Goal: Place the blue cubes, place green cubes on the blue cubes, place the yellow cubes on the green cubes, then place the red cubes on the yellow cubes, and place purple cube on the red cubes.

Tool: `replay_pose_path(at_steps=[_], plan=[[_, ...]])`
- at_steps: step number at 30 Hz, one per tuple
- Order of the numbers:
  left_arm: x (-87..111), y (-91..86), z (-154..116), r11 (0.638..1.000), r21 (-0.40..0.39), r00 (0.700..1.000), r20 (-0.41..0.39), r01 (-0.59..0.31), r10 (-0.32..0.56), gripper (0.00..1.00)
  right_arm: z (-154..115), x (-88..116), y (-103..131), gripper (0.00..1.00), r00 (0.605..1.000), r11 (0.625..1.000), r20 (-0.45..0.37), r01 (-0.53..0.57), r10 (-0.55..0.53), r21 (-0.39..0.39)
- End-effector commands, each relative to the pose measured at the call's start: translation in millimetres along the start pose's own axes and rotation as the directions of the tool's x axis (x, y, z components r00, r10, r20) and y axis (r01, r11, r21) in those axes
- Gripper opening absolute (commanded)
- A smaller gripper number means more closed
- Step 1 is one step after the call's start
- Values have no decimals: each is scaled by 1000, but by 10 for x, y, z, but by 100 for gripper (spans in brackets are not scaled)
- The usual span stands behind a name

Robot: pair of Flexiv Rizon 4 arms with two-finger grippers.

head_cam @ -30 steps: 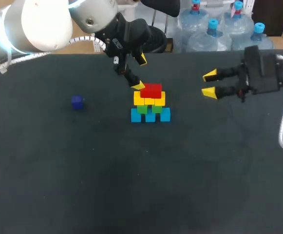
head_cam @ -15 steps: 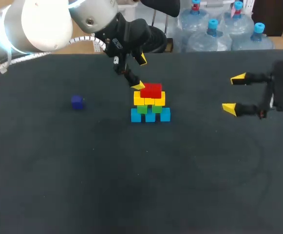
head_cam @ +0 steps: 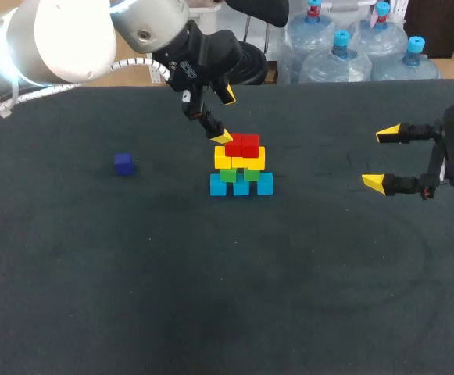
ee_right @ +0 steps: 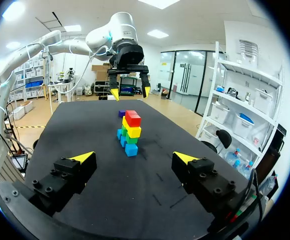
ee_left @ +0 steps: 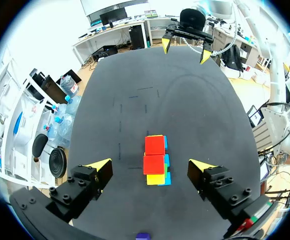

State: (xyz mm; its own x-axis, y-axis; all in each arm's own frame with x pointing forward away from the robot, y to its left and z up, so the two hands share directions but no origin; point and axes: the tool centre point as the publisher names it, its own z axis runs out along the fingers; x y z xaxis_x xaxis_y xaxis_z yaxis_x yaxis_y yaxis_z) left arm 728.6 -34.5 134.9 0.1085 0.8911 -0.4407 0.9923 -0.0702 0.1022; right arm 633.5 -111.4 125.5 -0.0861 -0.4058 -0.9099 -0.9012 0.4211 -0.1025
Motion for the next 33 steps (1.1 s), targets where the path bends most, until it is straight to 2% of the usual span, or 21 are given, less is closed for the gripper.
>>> replay_pose_path(at_steps=[1,4,10,16,24,31,33], plan=[[12,3,-1,1000,0,1000,3,-3,3,100,3,-7,-2,100,1000,1000,-3,-1,1,-2],[12,3,-1,1000,0,1000,3,-3,3,100,3,-7,-2,100,1000,1000,-3,-1,1,-2],[205,-55,-88,999,-31,1000,4,19,-19,100,3,-7,-2,100,1000,1000,-3,-1,1,-2],[422,-165,-350,995,-90,999,-10,31,-32,100,3,-7,-2,100,1000,1000,-3,-1,1,-2],[864,-250,-661,994,-98,993,-102,44,-54,100,3,-7,-2,100,1000,1000,-3,-1,1,-2],[1315,-205,-565,989,-72,978,-151,132,-142,100,3,-7,-2,100,1000,1000,-3,-1,1,-2],[1444,-203,-493,984,-71,976,-137,162,-171,100,3,-7,-2,100,1000,1000,-3,-1,1,-2]])
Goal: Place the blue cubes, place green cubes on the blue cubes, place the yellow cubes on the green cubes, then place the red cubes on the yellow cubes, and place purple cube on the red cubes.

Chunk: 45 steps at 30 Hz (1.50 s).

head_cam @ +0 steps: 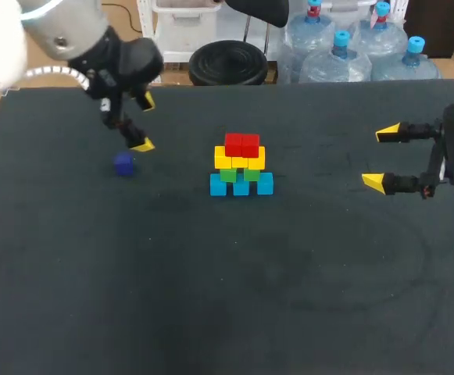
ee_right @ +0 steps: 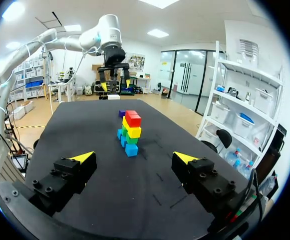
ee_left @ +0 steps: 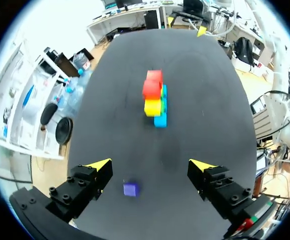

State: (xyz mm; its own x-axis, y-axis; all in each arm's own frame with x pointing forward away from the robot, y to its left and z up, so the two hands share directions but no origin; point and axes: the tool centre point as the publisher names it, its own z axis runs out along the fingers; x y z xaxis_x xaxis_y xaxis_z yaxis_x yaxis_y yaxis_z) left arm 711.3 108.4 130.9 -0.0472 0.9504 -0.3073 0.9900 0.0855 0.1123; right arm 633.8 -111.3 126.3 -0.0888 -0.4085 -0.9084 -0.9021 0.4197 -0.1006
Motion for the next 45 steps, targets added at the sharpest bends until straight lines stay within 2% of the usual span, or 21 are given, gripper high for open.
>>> replay_pose_path(at_steps=[1,4,8,13,17,22,31,39,45], plan=[[194,84,200,999,9,999,22,40,-41,100,4,1,2,100,1000,1000,1,1,-1,1],[316,58,365,998,28,998,4,64,-64,100,4,1,2,100,1000,1000,1,1,-1,1],[510,35,593,998,58,999,-18,29,-28,100,4,1,2,100,1000,1000,1,1,-1,1],[707,-45,745,999,43,999,18,-28,27,100,4,1,2,100,1000,1000,1,1,-1,1],[844,-71,800,999,15,999,33,-40,40,100,4,1,2,100,1000,1000,1,1,-1,1],[918,-9,768,1000,-22,999,49,-19,20,100,4,1,2,100,1000,1000,1,1,-1,1],[1058,159,823,1000,-17,999,46,2,-1,100,4,1,2,100,1000,1000,1,1,-1,1],[1060,382,811,1000,-25,999,44,-4,6,100,4,1,2,100,1000,1000,1,1,-1,1],[1046,516,892,1000,5,999,37,-30,30,100,4,1,2,100,1000,1000,1,1,-1,1]])
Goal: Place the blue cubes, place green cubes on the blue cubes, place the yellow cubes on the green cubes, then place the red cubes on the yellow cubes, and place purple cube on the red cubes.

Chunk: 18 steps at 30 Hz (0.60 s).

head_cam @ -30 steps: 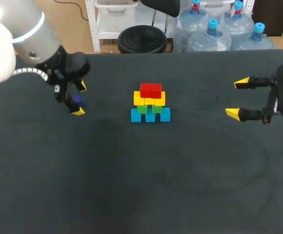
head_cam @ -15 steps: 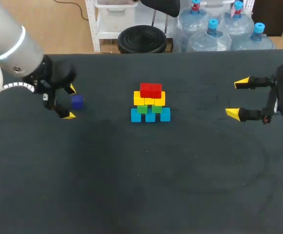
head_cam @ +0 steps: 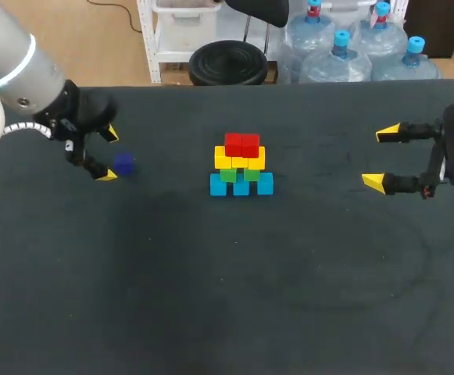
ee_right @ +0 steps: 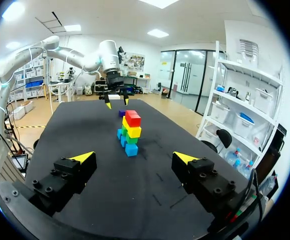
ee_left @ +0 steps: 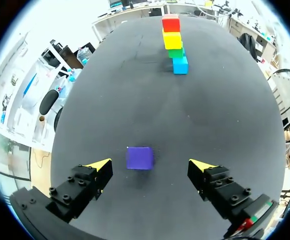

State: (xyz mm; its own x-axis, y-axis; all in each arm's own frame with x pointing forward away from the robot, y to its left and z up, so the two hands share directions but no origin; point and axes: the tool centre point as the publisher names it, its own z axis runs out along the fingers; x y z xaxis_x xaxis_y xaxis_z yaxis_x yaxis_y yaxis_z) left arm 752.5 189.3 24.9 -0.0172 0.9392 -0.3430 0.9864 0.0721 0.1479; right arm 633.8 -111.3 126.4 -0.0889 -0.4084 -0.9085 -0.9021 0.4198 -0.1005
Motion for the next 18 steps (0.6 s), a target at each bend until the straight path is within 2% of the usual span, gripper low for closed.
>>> replay_pose_path(at_steps=[1,8,18], plan=[[-21,171,100,999,40,1000,-4,-7,7,100,4,2,2,100,1000,1000,1,1,-1,1],[-7,244,200,998,57,1000,-7,-5,5,100,4,2,2,100,1000,1000,1,1,-1,1],[-7,247,327,997,76,1000,0,-12,12,98,4,2,2,100,1000,1000,1,1,-1,1]])
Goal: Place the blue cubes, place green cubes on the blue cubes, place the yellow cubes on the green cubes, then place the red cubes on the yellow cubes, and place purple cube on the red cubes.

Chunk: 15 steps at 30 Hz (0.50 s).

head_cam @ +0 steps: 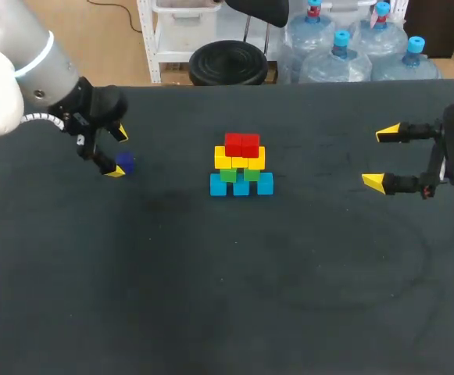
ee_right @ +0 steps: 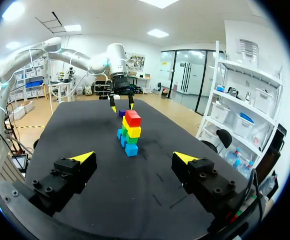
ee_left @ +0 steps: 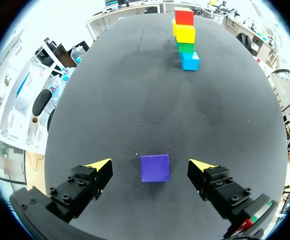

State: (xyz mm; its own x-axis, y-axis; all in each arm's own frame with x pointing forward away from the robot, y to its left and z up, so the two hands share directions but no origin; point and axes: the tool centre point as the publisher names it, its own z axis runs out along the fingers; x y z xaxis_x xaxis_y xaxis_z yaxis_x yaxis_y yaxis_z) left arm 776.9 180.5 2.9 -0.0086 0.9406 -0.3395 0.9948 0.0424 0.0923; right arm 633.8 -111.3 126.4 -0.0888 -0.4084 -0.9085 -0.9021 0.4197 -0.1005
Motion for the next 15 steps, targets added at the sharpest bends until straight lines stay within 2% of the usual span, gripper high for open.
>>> replay_pose_path(at_steps=[1,15], plan=[[1,43,65,1000,16,1000,1,-3,3,98,4,2,2,100,1000,1000,1,1,-1,1],[42,-118,66,1000,14,1000,10,19,-19,91,4,2,2,100,1000,1000,1,1,-1,1]])
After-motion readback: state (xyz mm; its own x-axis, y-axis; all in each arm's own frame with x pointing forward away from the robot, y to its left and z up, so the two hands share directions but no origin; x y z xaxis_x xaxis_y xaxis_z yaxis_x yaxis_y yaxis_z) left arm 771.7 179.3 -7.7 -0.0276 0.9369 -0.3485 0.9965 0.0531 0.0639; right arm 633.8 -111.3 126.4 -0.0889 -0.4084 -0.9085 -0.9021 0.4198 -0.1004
